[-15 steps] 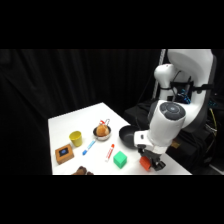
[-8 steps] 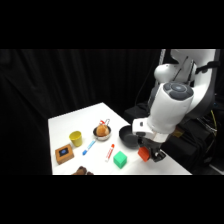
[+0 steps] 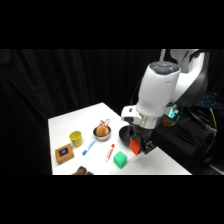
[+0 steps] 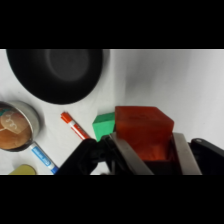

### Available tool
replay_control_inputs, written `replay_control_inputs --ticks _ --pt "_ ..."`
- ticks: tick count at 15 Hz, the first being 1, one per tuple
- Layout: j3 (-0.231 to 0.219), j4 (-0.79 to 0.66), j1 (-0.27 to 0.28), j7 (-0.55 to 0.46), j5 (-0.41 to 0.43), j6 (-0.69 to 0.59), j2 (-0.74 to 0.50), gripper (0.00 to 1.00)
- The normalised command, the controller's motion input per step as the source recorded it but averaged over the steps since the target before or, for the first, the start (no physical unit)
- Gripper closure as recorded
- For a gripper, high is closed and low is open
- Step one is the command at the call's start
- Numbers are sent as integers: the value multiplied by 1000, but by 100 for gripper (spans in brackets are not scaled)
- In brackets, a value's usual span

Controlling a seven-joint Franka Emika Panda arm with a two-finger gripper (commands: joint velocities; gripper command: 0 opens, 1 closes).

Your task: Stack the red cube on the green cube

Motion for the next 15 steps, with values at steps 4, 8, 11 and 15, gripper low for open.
replay_control_inputs --ticks 4,8,11,15 --pt "108 143 -235 -331 136 -72 -13 73" --pt "97 233 -184 -345 186 -42 146 73" --pt "92 286 -135 -298 179 -54 227 73" --pt "68 291 -107 -253 148 -71 237 73"
